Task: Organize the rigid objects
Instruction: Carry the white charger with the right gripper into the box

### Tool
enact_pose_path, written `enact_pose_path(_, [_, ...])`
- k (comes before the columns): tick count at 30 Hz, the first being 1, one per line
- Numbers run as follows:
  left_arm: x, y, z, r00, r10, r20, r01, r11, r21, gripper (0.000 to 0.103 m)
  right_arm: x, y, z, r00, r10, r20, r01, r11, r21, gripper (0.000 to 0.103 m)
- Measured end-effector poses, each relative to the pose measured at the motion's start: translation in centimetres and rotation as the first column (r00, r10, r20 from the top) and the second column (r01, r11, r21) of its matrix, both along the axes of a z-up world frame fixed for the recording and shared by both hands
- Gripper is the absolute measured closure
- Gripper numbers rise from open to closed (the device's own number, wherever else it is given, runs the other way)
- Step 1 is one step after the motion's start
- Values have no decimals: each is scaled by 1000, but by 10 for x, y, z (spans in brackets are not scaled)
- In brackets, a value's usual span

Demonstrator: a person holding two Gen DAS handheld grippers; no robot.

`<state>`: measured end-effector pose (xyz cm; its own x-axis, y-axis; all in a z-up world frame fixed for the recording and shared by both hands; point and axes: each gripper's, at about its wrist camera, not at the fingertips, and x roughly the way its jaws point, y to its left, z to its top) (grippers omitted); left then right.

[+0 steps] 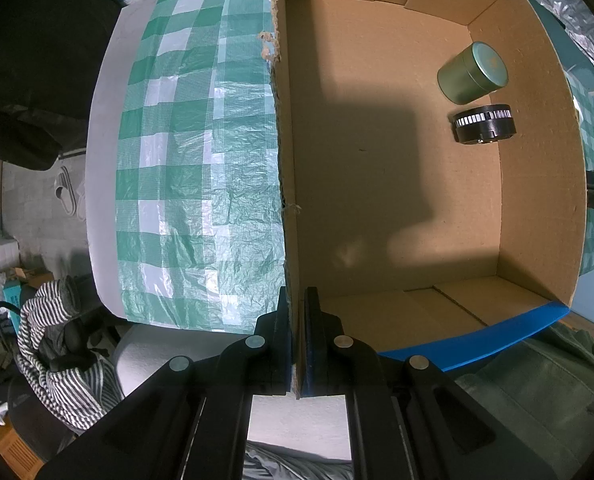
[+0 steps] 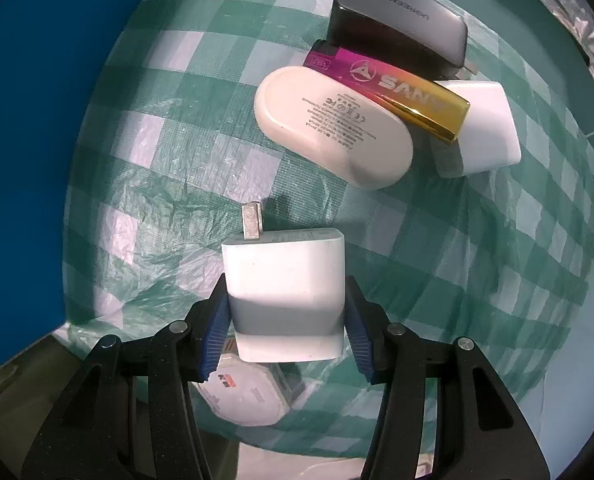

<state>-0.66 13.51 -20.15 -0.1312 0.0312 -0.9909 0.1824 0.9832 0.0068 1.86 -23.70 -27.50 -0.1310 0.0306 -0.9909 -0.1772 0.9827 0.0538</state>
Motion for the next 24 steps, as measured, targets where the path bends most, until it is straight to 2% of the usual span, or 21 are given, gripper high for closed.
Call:
enact_pose_path(6, [0,0,-1,1000,-4,-1,4,1000,1,98,3,0,20,1000,16,12,-16,1000,24,50])
enact_pose_path(13, [1,0,-2,1000,-4,0,4,1000,-1,98,17,11,56,998,53,46,-54,998,41,50])
enact_pose_path(24, [4,0,-2,1000,2,3,-2,1000,-6,98,36,53,109,984,146,107,-149,989,23,50])
